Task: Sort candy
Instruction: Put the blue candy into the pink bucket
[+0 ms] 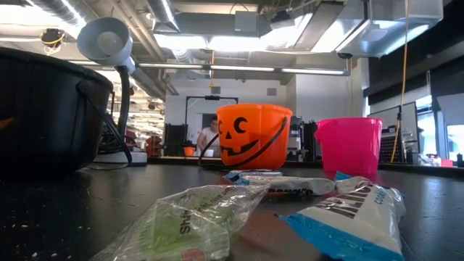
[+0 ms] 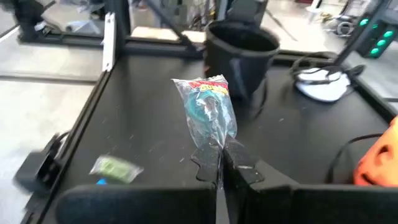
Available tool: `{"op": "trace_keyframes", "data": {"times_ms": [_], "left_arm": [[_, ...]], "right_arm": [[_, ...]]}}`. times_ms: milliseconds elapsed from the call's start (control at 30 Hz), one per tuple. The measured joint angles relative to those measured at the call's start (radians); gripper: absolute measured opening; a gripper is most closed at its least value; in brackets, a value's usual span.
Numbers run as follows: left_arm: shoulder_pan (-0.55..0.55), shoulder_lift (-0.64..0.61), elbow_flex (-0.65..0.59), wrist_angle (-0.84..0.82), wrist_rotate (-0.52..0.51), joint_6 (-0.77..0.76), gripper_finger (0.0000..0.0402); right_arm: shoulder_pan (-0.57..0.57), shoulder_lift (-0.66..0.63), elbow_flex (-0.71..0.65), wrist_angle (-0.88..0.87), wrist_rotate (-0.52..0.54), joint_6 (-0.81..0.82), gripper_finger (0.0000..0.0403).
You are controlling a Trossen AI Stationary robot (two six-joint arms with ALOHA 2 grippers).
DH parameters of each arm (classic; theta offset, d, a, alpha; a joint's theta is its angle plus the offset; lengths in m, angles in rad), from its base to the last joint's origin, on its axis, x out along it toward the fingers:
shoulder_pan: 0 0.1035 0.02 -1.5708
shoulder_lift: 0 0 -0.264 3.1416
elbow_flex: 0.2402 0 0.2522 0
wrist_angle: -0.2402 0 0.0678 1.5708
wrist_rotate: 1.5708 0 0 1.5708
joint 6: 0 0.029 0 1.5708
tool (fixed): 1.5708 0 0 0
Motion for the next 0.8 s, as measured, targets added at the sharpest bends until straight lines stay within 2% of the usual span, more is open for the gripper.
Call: {"op": "trace_keyframes", "data": {"times_ms": [100,367,533,700,800], "left_arm": [[0.000,0.000,0.000,0.000,0.000,0.000,0.0158],[-0.020,0.000,0.000,0.000,-0.001,0.000,0.0158],[-0.033,0.000,0.000,-0.001,-0.001,0.006,0.0158],[-0.045,0.000,0.001,-0.004,-0.001,0.007,0.0158],[-0.045,0.000,0.001,-0.010,0.001,0.014,0.0158]], "right_arm": [[-0.060,-0.041,0.000,0.008,-0.041,-0.062,0.0007],[-0.304,-0.063,-0.042,0.015,-0.255,-0.110,0.0007],[-0.452,-0.077,-0.160,0.183,-0.359,-0.099,0.0007],[-0.568,-0.188,-0.236,0.202,-0.378,-0.084,0.0007],[-0.635,-0.285,-0.259,0.150,-0.345,-0.084,0.0007]]}}
